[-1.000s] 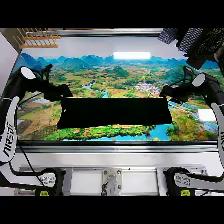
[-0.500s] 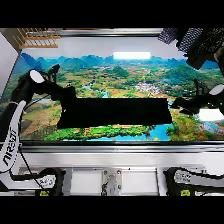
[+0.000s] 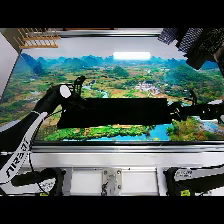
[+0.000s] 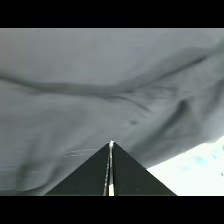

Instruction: Fold the clothes and pants, and hang the long-sleeved shirts on hangers.

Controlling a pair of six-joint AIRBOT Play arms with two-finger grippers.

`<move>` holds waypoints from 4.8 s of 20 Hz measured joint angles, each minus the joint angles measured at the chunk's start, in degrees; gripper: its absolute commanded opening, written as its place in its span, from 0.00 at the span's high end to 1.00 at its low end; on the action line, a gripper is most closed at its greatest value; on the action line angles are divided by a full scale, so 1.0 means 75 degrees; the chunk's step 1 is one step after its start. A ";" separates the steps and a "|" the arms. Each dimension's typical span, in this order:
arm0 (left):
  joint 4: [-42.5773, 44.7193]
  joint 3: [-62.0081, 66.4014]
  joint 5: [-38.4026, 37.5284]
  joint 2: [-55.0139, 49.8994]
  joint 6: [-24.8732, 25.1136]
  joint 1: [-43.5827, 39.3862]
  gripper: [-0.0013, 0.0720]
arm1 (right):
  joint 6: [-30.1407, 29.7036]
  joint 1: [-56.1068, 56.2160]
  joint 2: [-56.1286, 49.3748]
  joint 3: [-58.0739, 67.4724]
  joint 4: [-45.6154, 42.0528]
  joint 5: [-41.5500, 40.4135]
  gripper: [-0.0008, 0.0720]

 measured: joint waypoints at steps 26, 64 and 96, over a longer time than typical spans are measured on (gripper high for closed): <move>-0.1754 0.3532 0.0402 -0.3850 -0.0481 -0.2311 0.97 | 0.2789 0.3107 0.1614 0.5383 -0.2757 0.3558 0.97; 0.0289 0.4672 -0.2186 0.0166 0.0012 0.3622 0.97 | 0.2597 0.9920 -0.2323 0.6749 -0.0472 -0.2378 0.32; 0.0262 -0.0405 -0.0431 0.2226 0.0012 0.1166 0.97 | -0.1166 0.6341 -0.0143 0.0114 0.3314 -0.2938 0.97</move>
